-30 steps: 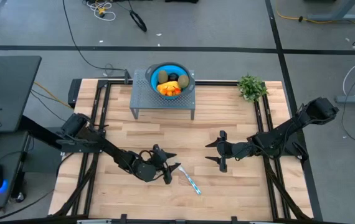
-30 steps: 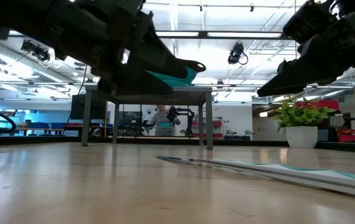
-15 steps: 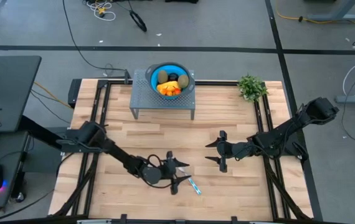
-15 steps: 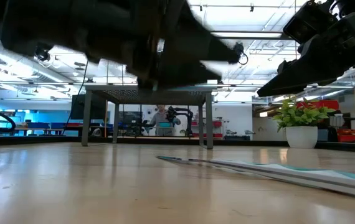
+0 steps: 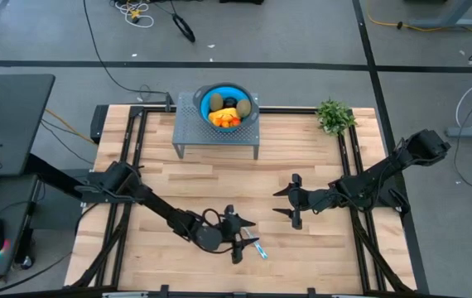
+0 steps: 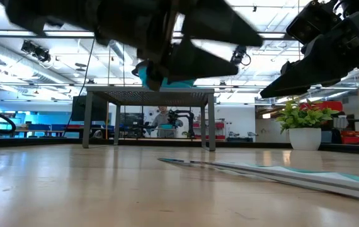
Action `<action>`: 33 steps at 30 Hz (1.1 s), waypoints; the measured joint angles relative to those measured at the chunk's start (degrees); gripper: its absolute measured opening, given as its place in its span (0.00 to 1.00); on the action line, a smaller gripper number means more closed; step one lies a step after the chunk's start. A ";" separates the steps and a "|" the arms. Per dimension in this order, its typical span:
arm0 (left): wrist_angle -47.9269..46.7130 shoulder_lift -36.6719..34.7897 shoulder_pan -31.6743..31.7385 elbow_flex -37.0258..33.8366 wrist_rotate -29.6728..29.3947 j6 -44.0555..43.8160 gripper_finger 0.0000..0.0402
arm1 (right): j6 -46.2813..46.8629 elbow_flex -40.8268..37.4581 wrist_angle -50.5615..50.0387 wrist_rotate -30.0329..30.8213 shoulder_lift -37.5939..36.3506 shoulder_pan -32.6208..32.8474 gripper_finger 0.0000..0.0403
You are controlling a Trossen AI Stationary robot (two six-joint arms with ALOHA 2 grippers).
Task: Pick & Place Fruit
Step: Put the blue knife on the shelf
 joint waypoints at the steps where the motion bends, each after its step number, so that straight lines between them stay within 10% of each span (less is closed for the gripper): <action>1: -2.20 0.00 0.00 1.21 0.36 -0.13 0.60 | 0.01 0.01 0.00 0.00 0.00 0.00 0.63; 9: -25.22 0.44 0.00 9.12 -0.73 -0.51 0.60 | 0.17 -0.01 0.00 0.00 0.00 0.00 0.63; 33: -20.18 0.57 0.45 2.92 5.20 4.33 0.60 | -0.05 0.00 0.08 0.09 0.01 0.00 0.63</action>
